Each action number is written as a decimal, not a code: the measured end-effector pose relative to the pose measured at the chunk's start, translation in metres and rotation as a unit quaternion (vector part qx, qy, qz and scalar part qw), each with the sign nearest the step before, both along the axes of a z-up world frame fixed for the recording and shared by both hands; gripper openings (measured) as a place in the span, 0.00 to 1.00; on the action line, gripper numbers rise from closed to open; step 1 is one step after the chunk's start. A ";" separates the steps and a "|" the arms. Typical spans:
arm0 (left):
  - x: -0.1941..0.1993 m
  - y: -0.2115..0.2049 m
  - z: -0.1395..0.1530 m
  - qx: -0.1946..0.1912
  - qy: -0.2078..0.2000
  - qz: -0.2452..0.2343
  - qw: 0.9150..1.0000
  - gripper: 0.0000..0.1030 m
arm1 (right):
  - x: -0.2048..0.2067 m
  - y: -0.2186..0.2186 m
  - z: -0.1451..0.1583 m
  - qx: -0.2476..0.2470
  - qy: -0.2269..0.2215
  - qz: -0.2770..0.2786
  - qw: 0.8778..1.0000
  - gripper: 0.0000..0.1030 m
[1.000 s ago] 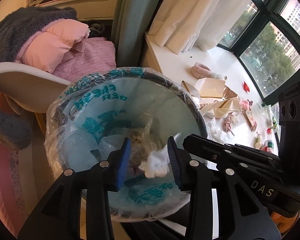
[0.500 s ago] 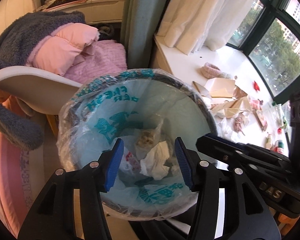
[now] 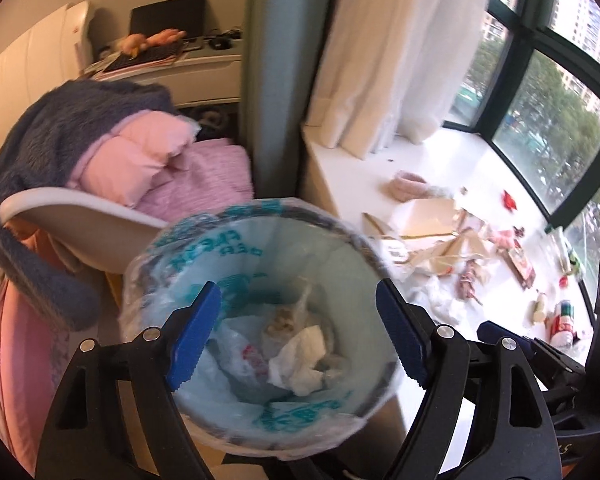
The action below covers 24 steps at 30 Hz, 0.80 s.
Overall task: Collect trash
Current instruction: 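Move both grippers back over the sill toward the clear orange-print bag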
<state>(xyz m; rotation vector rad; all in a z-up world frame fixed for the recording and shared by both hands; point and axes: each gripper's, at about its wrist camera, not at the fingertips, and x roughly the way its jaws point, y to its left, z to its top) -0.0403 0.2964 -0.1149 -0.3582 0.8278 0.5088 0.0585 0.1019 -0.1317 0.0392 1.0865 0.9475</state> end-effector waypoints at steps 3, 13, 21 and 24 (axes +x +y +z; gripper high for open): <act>0.018 -0.027 0.002 0.005 -0.001 -0.044 0.999 0.75 | 0.004 -0.032 0.001 -0.005 0.000 -0.044 0.999 0.94; 0.068 -0.121 -0.003 -0.016 0.004 -0.178 0.984 0.75 | 0.010 -0.140 0.006 -0.025 0.001 -0.182 0.983 0.94; 0.102 -0.203 -0.019 -0.048 0.028 -0.279 0.959 0.75 | 0.006 -0.225 0.004 -0.045 0.006 -0.282 0.958 0.94; 0.111 -0.232 -0.020 -0.050 0.029 -0.314 0.947 0.75 | 0.004 -0.251 0.003 -0.046 0.010 -0.315 0.948 0.94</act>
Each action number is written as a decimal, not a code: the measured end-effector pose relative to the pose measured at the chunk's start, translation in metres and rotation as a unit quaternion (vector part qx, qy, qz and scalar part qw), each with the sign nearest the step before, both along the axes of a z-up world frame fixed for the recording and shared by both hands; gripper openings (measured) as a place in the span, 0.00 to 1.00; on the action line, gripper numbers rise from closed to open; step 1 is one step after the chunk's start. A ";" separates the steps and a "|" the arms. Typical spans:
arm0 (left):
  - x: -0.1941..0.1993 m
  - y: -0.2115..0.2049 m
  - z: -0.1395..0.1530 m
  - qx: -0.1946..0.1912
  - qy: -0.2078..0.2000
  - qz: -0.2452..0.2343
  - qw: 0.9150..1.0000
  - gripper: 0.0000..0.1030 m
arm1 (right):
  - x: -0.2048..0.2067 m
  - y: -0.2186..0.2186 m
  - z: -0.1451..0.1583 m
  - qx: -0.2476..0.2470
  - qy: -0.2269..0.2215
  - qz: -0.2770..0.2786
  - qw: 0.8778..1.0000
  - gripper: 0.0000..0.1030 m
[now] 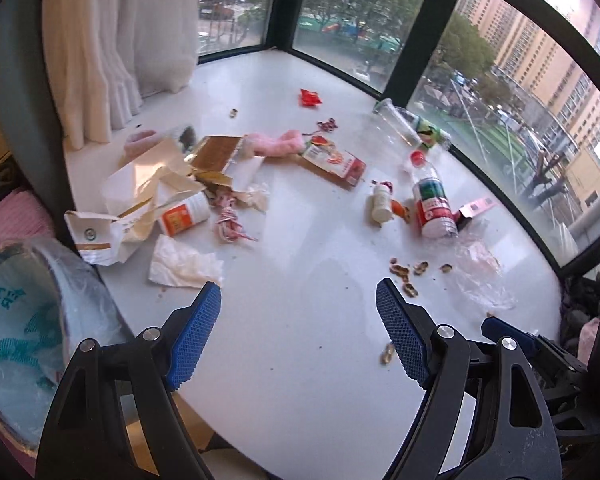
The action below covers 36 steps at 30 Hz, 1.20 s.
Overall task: Collect trash
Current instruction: 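Move both grippers back over the sill toward the clear orange-print bag, then lower both grippers onto the clear plastic bag with orange print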
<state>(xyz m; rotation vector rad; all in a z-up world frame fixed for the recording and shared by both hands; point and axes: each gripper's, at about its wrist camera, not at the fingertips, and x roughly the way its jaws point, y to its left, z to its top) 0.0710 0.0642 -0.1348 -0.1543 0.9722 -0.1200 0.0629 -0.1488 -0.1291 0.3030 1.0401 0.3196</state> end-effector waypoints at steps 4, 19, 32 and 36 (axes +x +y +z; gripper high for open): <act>0.010 -0.032 -0.006 0.001 0.010 -0.043 0.999 0.75 | -0.005 -0.028 -0.004 -0.004 0.009 -0.041 0.999 0.94; 0.049 -0.097 -0.031 0.007 0.062 -0.139 0.988 0.75 | -0.002 -0.080 -0.016 -0.045 0.034 -0.142 0.988 0.94; 0.063 -0.150 -0.058 -0.007 0.102 -0.212 0.972 0.75 | -0.011 -0.125 -0.034 -0.038 0.076 -0.221 0.972 0.94; 0.068 -0.158 -0.060 0.005 0.101 -0.217 0.971 0.75 | -0.005 -0.134 -0.043 -0.032 0.078 -0.228 0.970 0.94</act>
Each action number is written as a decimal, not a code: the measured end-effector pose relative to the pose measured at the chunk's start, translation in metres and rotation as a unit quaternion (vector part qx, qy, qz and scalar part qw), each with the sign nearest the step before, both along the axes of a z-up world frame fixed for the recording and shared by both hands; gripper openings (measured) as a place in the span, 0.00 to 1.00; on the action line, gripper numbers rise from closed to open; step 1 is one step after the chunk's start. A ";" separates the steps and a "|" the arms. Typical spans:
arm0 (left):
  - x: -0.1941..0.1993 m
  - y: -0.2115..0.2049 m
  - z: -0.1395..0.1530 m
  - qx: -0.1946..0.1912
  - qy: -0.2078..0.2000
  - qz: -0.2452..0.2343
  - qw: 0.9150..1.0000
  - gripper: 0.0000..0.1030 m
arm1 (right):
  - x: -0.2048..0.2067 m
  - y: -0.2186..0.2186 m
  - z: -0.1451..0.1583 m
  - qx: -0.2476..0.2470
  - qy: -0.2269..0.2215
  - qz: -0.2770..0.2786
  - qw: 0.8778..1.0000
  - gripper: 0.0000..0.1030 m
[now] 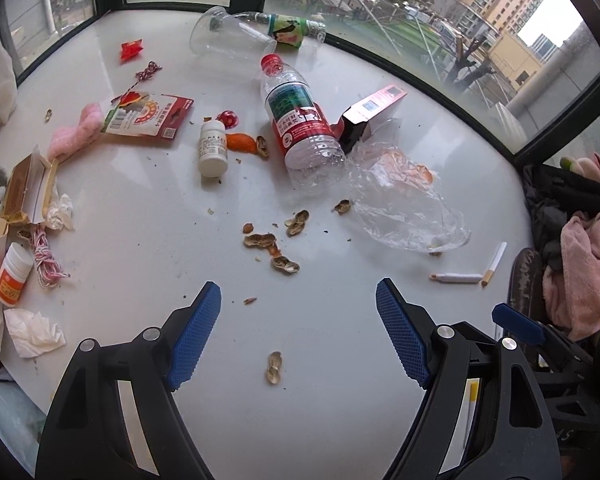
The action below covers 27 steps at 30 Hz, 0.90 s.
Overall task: Collect trash
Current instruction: 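Lower both grippers onto the clear plastic bag with orange print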
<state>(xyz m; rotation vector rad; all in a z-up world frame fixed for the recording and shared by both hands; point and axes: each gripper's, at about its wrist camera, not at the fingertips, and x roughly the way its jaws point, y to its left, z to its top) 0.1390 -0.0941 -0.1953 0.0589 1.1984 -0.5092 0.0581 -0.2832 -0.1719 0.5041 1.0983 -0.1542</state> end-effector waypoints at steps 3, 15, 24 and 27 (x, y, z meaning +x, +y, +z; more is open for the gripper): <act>0.008 -0.003 -0.002 0.014 -0.002 0.004 1.000 0.75 | 0.011 -0.004 -0.004 0.004 0.000 0.009 1.000 0.94; 0.060 -0.075 0.011 0.005 -0.045 -0.006 0.999 0.75 | 0.055 -0.070 0.000 -0.005 -0.015 -0.013 1.000 0.94; 0.092 -0.133 0.000 -0.001 -0.061 -0.049 0.997 0.75 | 0.101 -0.107 -0.018 -0.050 0.005 0.002 0.999 0.94; 0.106 -0.134 -0.013 0.000 -0.044 -0.039 0.998 0.75 | 0.107 -0.117 -0.027 -0.061 0.015 -0.007 0.998 0.94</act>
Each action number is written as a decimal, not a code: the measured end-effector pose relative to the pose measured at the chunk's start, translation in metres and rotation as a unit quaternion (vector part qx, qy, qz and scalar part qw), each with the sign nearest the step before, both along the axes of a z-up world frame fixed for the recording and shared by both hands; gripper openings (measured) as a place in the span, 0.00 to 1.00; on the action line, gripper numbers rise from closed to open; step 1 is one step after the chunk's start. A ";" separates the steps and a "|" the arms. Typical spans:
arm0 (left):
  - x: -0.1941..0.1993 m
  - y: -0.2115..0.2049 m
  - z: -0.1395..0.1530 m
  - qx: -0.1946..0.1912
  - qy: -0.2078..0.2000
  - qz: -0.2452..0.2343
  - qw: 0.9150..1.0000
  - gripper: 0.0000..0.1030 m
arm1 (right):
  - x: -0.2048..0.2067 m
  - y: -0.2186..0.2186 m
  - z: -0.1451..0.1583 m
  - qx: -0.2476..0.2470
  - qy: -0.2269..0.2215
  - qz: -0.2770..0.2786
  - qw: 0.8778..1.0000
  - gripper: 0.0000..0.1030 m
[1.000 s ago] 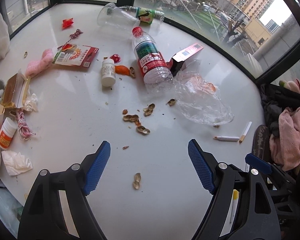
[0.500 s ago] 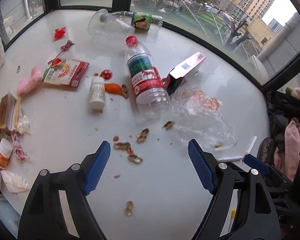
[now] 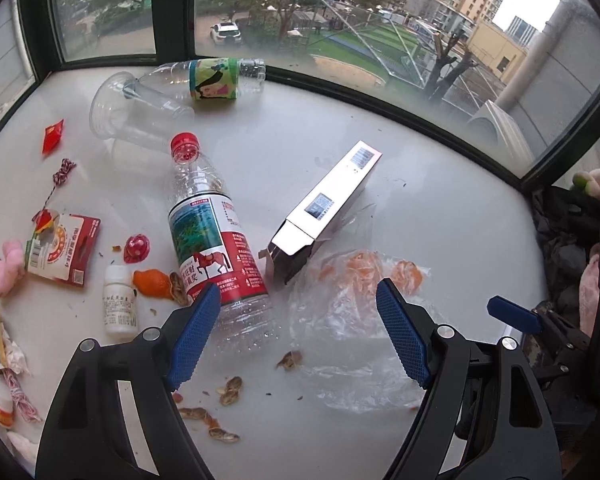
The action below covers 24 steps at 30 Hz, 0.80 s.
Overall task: Collect trash
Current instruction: 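Lower both grippers onto the clear plastic bag with orange print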
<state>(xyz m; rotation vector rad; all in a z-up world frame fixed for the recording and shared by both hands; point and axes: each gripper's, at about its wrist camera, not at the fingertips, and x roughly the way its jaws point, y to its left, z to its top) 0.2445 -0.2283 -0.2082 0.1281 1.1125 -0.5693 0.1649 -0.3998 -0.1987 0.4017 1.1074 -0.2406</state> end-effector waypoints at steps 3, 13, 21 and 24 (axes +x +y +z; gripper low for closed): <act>0.011 -0.005 -0.019 0.013 0.018 0.000 1.000 0.75 | 0.007 -0.007 -0.015 -0.002 0.024 0.007 1.000 0.94; -0.008 -0.036 -0.035 0.039 -0.014 -0.080 0.996 0.75 | 0.024 -0.001 -0.042 -0.027 0.058 0.095 0.993 0.94; -0.016 -0.058 -0.053 0.036 0.019 -0.113 0.993 0.75 | 0.012 -0.011 -0.050 -0.045 0.071 0.104 0.991 0.94; -0.018 -0.069 -0.062 0.032 0.042 -0.133 0.990 0.75 | 0.009 -0.013 -0.055 -0.049 0.079 0.110 0.990 0.94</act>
